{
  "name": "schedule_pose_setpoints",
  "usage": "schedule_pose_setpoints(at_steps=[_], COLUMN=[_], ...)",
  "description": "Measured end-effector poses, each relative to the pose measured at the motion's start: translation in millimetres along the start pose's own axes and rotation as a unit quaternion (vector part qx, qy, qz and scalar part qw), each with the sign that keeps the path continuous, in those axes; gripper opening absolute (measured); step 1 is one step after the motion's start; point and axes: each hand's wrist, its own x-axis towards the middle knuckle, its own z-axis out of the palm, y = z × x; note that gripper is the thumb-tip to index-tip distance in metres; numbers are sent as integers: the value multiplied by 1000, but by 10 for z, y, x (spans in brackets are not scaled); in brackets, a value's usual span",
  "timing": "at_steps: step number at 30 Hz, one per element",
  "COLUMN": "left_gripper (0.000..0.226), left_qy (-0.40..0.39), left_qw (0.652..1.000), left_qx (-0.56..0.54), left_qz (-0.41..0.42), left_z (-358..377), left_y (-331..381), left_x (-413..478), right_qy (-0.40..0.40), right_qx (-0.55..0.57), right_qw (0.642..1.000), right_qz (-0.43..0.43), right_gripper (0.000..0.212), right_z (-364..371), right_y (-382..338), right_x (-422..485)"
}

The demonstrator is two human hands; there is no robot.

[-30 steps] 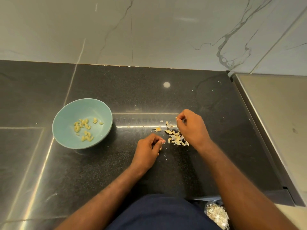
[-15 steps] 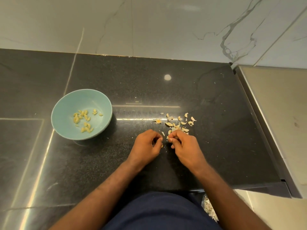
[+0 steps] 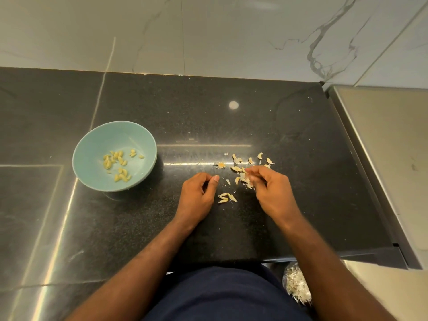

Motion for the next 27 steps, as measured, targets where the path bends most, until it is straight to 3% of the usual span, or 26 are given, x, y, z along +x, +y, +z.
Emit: schedule_pose_setpoints(at_steps=[3, 5, 7, 10, 13, 20, 23, 27], left_gripper=[27, 26, 24, 23, 23, 19, 8, 15], left_qy=[-10, -10, -7, -4, -3, -5, -11, -31], left_qw=[1000, 1000, 1000, 1000, 1000, 999, 999, 997], left_qx=[7, 10, 9, 12, 18, 33, 30, 52], left_qz=[-2, -1, -3, -1, 4, 9, 23, 46], left_z=[-3, -6, -5, -2, -7, 10, 3, 9], left_y=[3, 5, 8, 16, 17, -12, -16, -10], left_x=[-4, -7, -4, -11, -19, -20, -28, -29], right_qy=[-2, 22, -23, -123, -119, -117, -103, -85], right_qx=[-108, -118, -107, -155, -176, -169, -104, 0], right_qw=[993, 991, 994, 980, 977, 979, 989, 994], right_qz=[-38, -51, -25, 12, -7, -9, 25, 72], right_gripper=[41, 27, 17, 27, 33, 9, 5, 9], right_z=[-56, -39, 28, 173, 269, 307, 282, 244], right_y=[-39, -63, -78, -37, 11, 38, 45, 67], right_x=[30, 1, -69, -171, -211, -172, -146, -102])
